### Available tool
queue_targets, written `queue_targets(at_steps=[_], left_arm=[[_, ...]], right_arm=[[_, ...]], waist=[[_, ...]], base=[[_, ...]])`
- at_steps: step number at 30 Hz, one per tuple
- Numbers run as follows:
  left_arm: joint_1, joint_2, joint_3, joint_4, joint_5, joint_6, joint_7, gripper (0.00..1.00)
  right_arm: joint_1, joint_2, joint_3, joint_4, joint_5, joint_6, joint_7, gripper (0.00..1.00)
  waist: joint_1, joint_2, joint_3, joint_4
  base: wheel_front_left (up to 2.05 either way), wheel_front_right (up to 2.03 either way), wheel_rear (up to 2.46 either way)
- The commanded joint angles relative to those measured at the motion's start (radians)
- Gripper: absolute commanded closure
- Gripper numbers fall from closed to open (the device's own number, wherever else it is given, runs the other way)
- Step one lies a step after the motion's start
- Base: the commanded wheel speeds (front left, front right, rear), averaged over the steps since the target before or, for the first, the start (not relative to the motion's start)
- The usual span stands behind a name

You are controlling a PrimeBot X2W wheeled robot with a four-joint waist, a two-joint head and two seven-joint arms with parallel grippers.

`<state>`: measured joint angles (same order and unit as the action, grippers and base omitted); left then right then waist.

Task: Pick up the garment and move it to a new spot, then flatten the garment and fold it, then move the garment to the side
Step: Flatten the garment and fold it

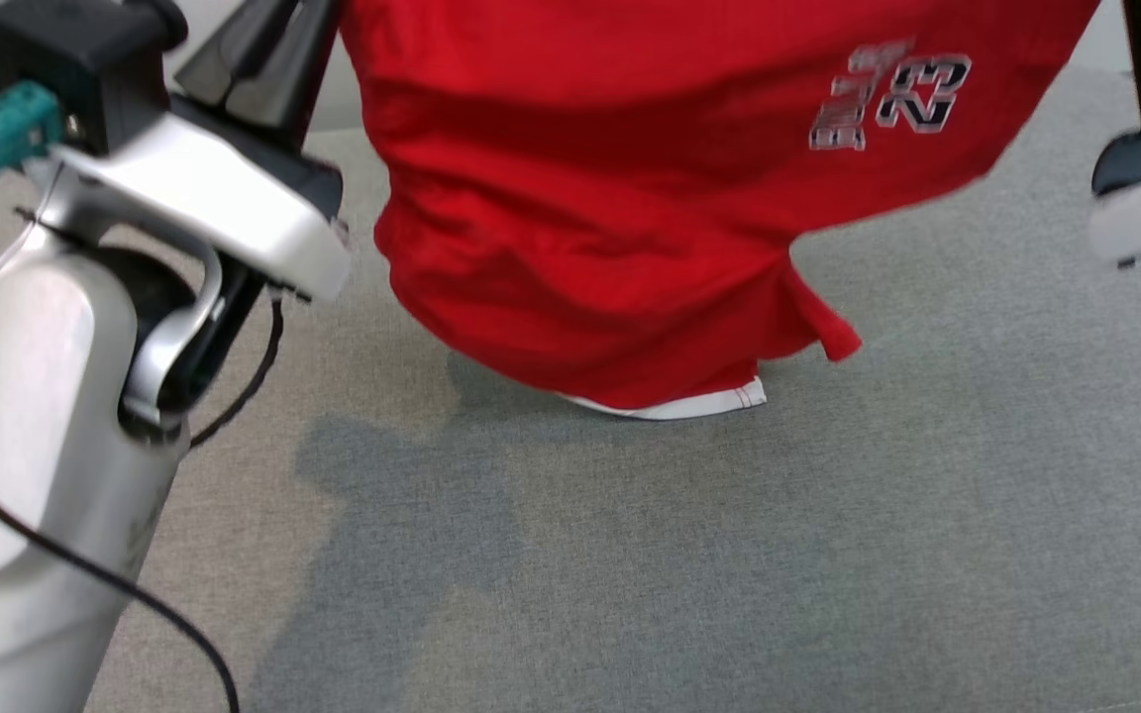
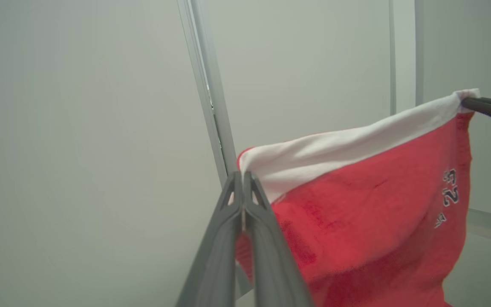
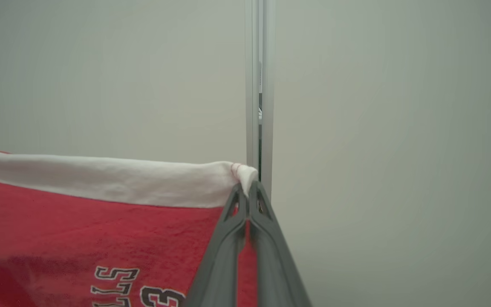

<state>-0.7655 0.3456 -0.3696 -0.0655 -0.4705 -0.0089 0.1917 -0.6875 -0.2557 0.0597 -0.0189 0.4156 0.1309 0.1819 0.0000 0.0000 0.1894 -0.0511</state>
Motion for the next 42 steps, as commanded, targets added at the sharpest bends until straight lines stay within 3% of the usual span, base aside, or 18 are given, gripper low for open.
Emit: queue_targets(at_steps=[1, 8, 14, 17, 22, 28, 33, 42], left_arm=[[-0.048, -0.005, 0.007, 0.046, -0.003, -0.012, -0.014, 1.00], [-0.284, -0.077, 0.009, 0.361, -0.009, -0.066, -0.130, 1.00], [-0.526, -0.135, 0.001, 0.693, 0.028, -0.083, -0.291, 1.00], [-0.598, -0.159, 0.004, 0.830, 0.038, -0.085, -0.371, 1.00], [-0.621, -0.184, 0.001, 0.996, 0.023, -0.096, -0.409, 1.00], [-0.541, -0.223, 0.009, 1.173, -0.021, -0.111, -0.441, 1.00], [-0.428, -0.251, 0.029, 1.232, -0.061, -0.119, -0.457, 1.00], [-0.108, -0.267, 0.065, 1.065, -0.040, -0.122, -0.457, 1.00]], right_arm=[[-0.055, -0.004, 0.005, 0.048, 0.011, 0.000, -0.022, 1.00], [-0.350, 0.007, 0.087, 0.349, 0.046, 0.000, -0.154, 1.00], [-0.616, 0.062, 0.136, 0.644, 0.046, 0.000, -0.337, 1.00], [-0.695, 0.101, 0.149, 0.779, 0.042, 0.000, -0.410, 1.00], [-0.735, 0.144, 0.195, 0.927, 0.045, 0.000, -0.433, 1.00], [-0.681, 0.168, 0.264, 1.069, 0.079, 0.000, -0.444, 1.00], [-0.567, 0.174, 0.331, 1.103, 0.130, 0.000, -0.448, 1.00], [-0.167, 0.165, 0.378, 0.915, 0.260, 0.000, -0.447, 1.00]], waist=[[0.0000, 0.0000, 0.026, 0.005], [0.0000, 0.0000, 0.097, 0.024], [0.0000, 0.0000, 0.140, 0.036], [0.0000, 0.0000, 0.147, 0.033], [0.0000, 0.0000, 0.158, 0.036], [0.0000, 0.0000, 0.196, 0.040], [0.0000, 0.0000, 0.219, 0.042], [0.0000, 0.0000, 0.190, 0.041]], base=[[0.00, 0.00, 0.00], [0.00, 0.00, 0.00], [0.00, 0.00, 0.00], [0.00, 0.00, 0.00], [0.00, 0.00, 0.00], [0.00, 0.00, 0.00], [0.00, 0.00, 0.00], [0.00, 0.00, 0.00]])
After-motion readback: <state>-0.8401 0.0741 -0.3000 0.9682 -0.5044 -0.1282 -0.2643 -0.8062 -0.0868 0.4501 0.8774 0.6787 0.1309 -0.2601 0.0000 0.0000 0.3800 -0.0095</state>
